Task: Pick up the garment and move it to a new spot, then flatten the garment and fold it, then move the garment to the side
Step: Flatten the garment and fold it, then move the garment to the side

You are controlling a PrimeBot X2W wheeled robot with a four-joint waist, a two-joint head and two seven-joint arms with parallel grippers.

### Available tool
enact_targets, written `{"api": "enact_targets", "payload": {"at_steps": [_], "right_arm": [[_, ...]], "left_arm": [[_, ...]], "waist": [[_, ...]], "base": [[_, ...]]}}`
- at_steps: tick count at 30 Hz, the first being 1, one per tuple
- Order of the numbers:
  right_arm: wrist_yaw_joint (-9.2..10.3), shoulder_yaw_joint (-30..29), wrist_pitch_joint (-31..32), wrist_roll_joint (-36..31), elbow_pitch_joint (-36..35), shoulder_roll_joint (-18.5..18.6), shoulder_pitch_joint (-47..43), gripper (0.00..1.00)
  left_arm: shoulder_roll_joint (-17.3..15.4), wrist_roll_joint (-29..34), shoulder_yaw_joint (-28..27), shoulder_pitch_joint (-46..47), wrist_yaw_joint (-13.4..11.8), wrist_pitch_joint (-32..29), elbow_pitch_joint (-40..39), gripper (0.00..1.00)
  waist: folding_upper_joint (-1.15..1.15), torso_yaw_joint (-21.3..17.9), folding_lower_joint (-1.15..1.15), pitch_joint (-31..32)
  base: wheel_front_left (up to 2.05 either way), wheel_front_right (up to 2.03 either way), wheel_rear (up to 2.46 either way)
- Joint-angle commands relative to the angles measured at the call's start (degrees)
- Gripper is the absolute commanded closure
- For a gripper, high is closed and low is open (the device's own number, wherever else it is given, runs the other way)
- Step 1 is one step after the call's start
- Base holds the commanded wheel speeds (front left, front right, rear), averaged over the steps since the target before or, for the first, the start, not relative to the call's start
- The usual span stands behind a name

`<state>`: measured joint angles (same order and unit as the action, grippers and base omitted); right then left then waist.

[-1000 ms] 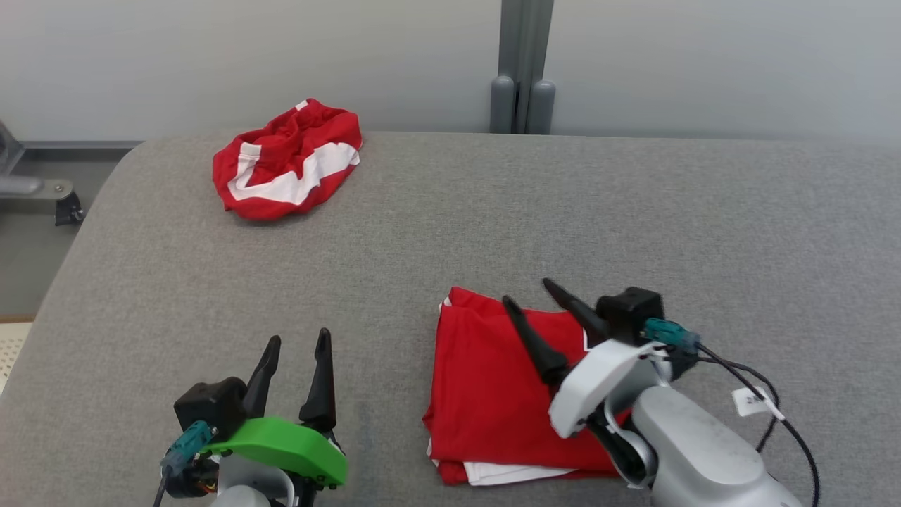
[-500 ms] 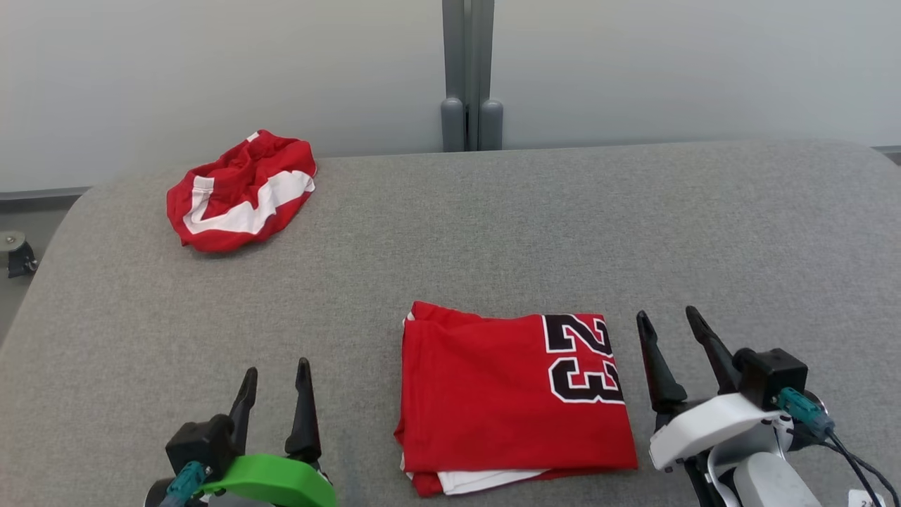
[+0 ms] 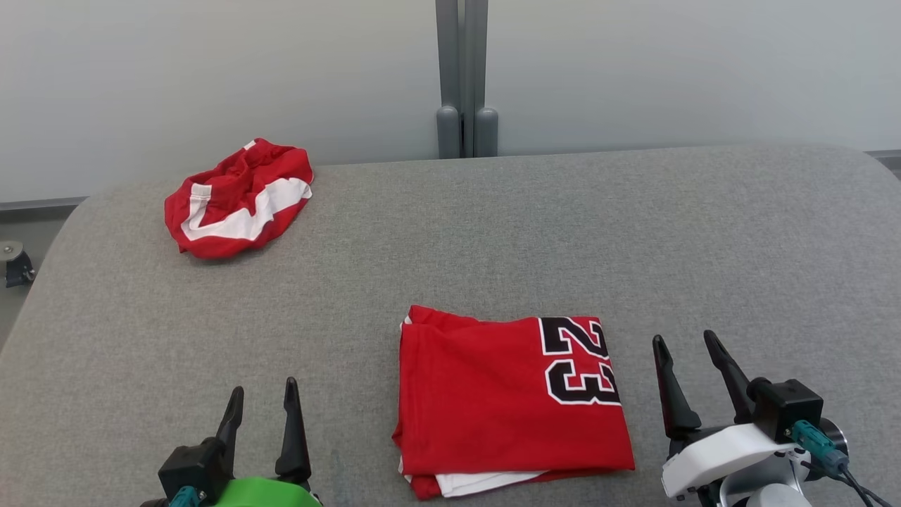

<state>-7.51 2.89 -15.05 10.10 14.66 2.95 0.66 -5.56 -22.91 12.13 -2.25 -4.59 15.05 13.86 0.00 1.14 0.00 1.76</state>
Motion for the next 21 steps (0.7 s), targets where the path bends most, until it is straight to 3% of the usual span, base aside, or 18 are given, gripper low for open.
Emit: {"api": "enact_targets", "payload": {"at_steps": [1, 15, 21], "right_arm": [[0.05, 0.11, -0.17, -0.37, 0.09, 0.01, -0.44, 0.00], [0.06, -2.08, 0.34, -2.13, 3.30, 0.01, 1.13, 0.00], [0.06, -1.44, 10.93, 1.25, 6.74, 1.68, 5.24, 0.00]], "left_arm": [[0.23, 0.72, -0.36, -0.61, 0.36, 0.17, 0.01, 0.00], [1.70, 2.56, -1.86, -0.04, 2.33, 0.17, 1.01, 0.00], [2.09, 2.72, -1.59, 0.68, 2.92, 0.17, 1.64, 0.00]], "waist": [[0.00, 0.10, 0.00, 0.00], [0.00, 1.15, 0.00, -0.43], [0.00, 2.71, 0.00, -1.50]], "base": [[0.00, 0.00, 0.00], [0.00, 0.00, 0.00], [0.00, 0.00, 0.00]]}}
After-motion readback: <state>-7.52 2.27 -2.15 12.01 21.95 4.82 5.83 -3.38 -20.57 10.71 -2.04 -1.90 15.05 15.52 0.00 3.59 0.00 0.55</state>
